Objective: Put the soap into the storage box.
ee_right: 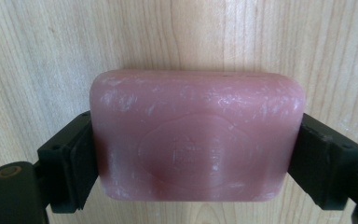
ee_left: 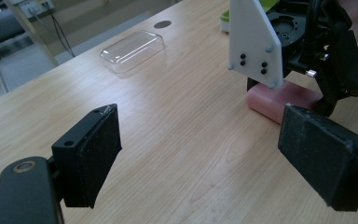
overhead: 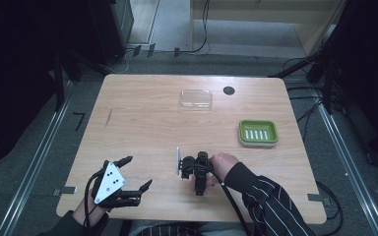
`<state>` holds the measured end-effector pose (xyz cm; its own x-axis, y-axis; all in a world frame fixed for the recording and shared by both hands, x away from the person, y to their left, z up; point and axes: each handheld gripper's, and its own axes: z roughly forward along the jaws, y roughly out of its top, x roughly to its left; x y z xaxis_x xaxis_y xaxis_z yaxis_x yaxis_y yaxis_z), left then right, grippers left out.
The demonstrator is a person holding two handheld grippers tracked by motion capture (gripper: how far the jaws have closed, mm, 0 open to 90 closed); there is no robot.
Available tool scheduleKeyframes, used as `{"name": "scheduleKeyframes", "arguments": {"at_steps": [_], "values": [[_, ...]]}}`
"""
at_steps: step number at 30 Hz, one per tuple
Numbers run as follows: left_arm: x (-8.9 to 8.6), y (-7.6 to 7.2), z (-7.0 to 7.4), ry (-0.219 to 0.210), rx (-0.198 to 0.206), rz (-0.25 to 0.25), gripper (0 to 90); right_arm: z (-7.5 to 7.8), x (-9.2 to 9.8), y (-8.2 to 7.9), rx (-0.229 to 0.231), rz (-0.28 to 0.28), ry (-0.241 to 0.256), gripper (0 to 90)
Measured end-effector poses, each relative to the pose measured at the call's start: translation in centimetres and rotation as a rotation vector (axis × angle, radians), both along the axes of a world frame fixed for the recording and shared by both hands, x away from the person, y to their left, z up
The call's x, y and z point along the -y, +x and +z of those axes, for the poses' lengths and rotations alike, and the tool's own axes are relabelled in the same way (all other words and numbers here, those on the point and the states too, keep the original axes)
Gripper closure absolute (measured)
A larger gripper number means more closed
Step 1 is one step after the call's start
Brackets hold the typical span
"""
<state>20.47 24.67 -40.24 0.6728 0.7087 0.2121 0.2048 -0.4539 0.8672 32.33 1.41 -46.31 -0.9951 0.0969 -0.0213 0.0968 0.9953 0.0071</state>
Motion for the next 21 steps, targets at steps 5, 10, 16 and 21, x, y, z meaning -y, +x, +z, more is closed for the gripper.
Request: {"name": "scheduleKeyframes", "arguments": {"at_steps": [5,10,16,21], "values": [[0.0,0.0,0.0,-0.001,0.0,-0.001,14.0,0.2,0.0,-0.1,-0.001,-0.014,0.009,13.5],[0.0,0.0,0.0,-0.004,0.002,-0.001,14.0,0.6,0.3,0.0,0.012,-0.042,0.021,13.5],[0.0,0.0,0.0,-0.001,0.003,-0.002,14.0,0.6,0.9,0.4,0.014,-0.072,0.011,13.5],[0.0,0.0,0.0,-0.001,0.001,0.0,14.0,0.6,1.5,0.7,0.024,-0.099,0.011,13.5]]}}
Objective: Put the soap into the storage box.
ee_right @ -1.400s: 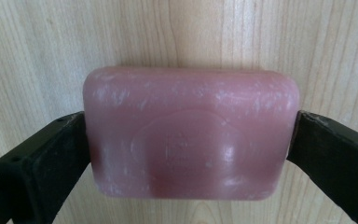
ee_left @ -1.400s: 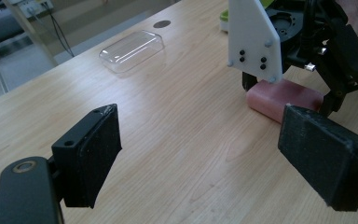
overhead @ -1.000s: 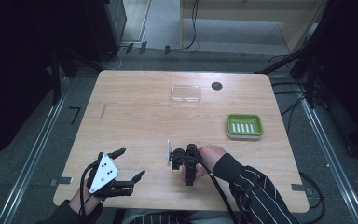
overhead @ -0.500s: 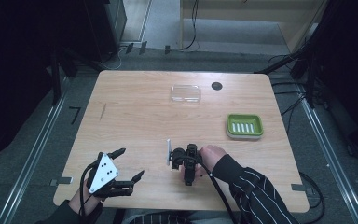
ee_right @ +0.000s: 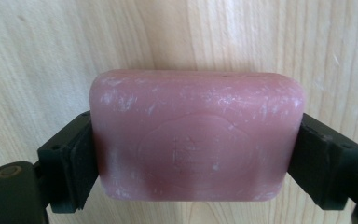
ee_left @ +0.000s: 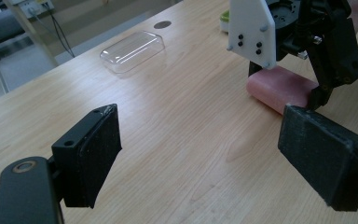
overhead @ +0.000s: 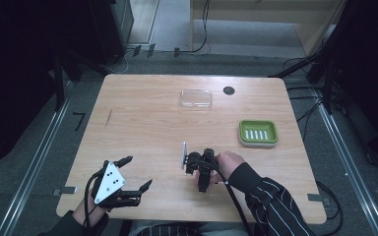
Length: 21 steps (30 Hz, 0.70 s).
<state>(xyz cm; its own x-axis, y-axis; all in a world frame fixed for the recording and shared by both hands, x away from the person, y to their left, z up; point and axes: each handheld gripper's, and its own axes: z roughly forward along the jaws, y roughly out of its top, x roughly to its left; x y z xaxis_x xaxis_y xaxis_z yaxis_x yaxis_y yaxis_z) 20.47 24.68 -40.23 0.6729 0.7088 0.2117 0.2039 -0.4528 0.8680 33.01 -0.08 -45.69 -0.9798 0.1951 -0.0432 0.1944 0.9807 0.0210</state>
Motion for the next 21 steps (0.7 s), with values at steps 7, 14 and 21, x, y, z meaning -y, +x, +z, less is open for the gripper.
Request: {"name": "scheduleKeyframes", "arguments": {"at_steps": [7,14,21], "values": [[0.0,0.0,0.0,-0.002,0.0,0.0,14.0,0.0,0.8,0.3,0.006,-0.034,-0.011,13.5],[0.0,0.0,0.0,-0.001,0.0,-0.001,14.0,0.1,1.7,0.7,0.003,-0.071,-0.017,13.5],[0.0,0.0,0.0,-0.002,0.0,-0.001,14.0,-0.2,3.2,1.2,0.005,-0.123,-0.034,13.5]]}}
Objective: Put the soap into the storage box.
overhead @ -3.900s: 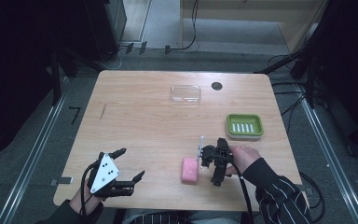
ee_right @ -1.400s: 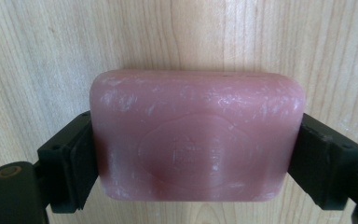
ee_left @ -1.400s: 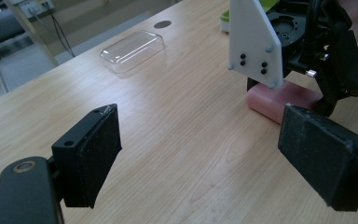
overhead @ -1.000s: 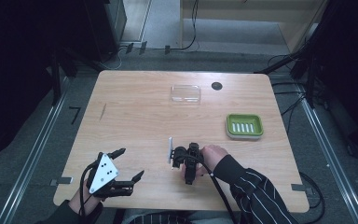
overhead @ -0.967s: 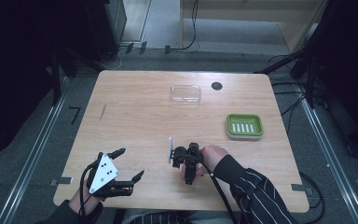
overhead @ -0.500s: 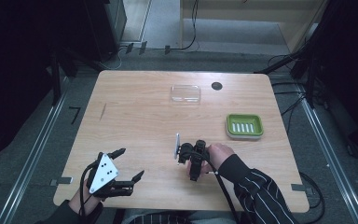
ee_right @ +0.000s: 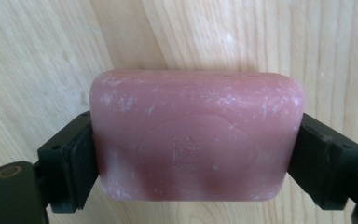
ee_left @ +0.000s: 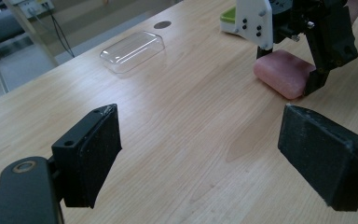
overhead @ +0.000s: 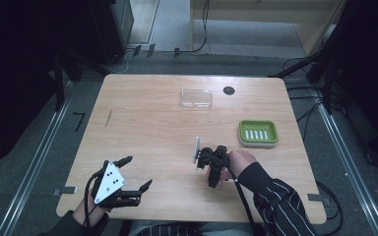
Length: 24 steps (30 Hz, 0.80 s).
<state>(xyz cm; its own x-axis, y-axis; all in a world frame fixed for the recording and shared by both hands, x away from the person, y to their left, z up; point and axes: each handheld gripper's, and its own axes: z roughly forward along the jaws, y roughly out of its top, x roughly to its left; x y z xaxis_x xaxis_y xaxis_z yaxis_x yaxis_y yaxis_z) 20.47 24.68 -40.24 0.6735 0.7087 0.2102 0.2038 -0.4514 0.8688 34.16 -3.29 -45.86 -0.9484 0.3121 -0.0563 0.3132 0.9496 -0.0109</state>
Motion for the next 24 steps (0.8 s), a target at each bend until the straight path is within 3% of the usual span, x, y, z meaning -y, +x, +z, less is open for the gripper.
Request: {"name": "scheduleKeyframes", "arguments": {"at_steps": [17,24], "values": [[0.1,0.0,0.0,-0.002,0.0,0.002,14.0,0.4,3.3,1.0,0.023,-0.125,-0.005,13.5],[0.0,0.0,0.0,0.002,-0.001,0.001,14.0,0.3,5.1,1.6,0.028,-0.224,-0.009,13.5]]}}
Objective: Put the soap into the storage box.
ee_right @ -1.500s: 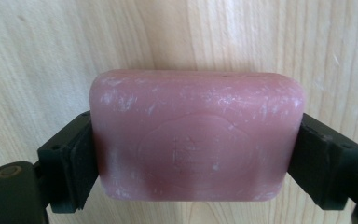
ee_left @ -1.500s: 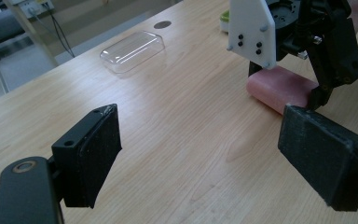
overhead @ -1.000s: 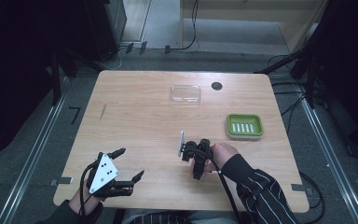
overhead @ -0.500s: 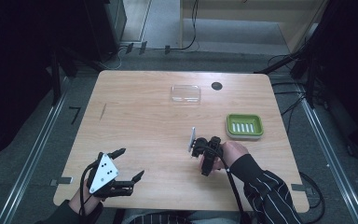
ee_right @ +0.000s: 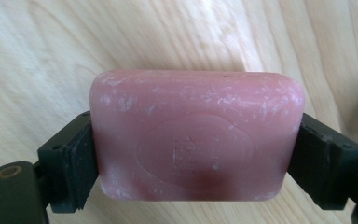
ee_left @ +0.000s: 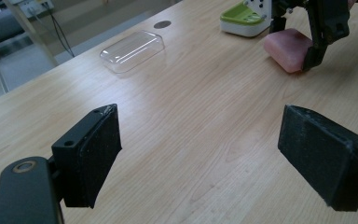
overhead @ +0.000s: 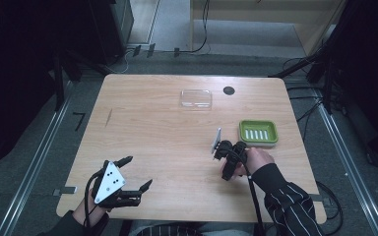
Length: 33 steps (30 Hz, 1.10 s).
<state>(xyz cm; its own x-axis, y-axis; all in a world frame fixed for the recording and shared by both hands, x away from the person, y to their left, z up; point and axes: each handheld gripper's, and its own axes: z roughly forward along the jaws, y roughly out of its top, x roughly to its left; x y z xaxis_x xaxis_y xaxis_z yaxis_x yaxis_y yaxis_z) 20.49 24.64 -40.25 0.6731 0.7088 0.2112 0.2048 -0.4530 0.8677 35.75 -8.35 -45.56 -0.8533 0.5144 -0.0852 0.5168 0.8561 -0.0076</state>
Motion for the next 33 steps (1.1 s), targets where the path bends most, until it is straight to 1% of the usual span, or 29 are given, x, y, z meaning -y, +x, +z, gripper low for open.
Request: {"name": "scheduleKeyframes", "arguments": {"at_steps": [5,6,8,9,10,11,12,16,20,22,23,24,29,33], "values": [[0.0,0.0,0.0,0.001,0.001,0.0,14.0,-0.1,1.2,0.5,-0.003,-0.063,-0.005,13.5],[0.0,0.0,0.0,0.0,0.0,0.0,14.0,-0.1,1.2,0.5,-0.003,-0.063,-0.005,13.5],[0.0,0.0,0.0,0.002,0.001,-0.001,14.0,-0.2,1.6,0.6,-0.005,-0.093,-0.005,13.5],[0.0,0.0,0.0,0.0,0.002,-0.001,14.0,-0.2,1.8,0.7,-0.003,-0.095,-0.01,13.5],[0.0,0.0,0.0,0.0,0.0,-0.001,14.0,-0.2,2.1,0.8,-0.003,-0.113,-0.007,13.5],[0.0,0.0,0.0,-0.001,0.0,0.0,14.0,-0.2,2.1,0.8,-0.003,-0.113,-0.007,13.5],[0.0,0.0,0.0,-0.002,0.001,0.0,14.0,-0.1,2.3,0.8,0.0,-0.131,-0.006,13.5],[0.0,0.0,0.0,0.001,0.001,0.0,14.0,-0.1,3.2,1.1,0.004,-0.17,-0.005,13.5],[0.0,0.0,0.0,0.0,0.001,-0.001,14.0,0.2,4.4,1.4,0.012,-0.23,0.003,13.5],[0.0,0.0,0.0,0.001,0.001,-0.001,14.0,0.3,4.5,1.5,0.011,-0.234,-0.001,13.5],[0.0,0.0,0.0,0.0,0.001,-0.001,14.0,0.3,4.7,1.6,0.018,-0.24,0.002,13.5],[0.0,0.0,0.0,0.0,0.0,-0.001,14.0,0.4,4.8,1.6,0.02,-0.252,-0.006,13.5],[0.0,0.0,0.0,0.001,0.001,-0.002,14.0,0.7,5.4,1.9,0.019,-0.277,0.002,13.5],[0.0,0.0,0.0,0.001,0.001,-0.002,14.0,0.9,6.0,2.1,0.024,-0.318,0.007,13.5]]}}
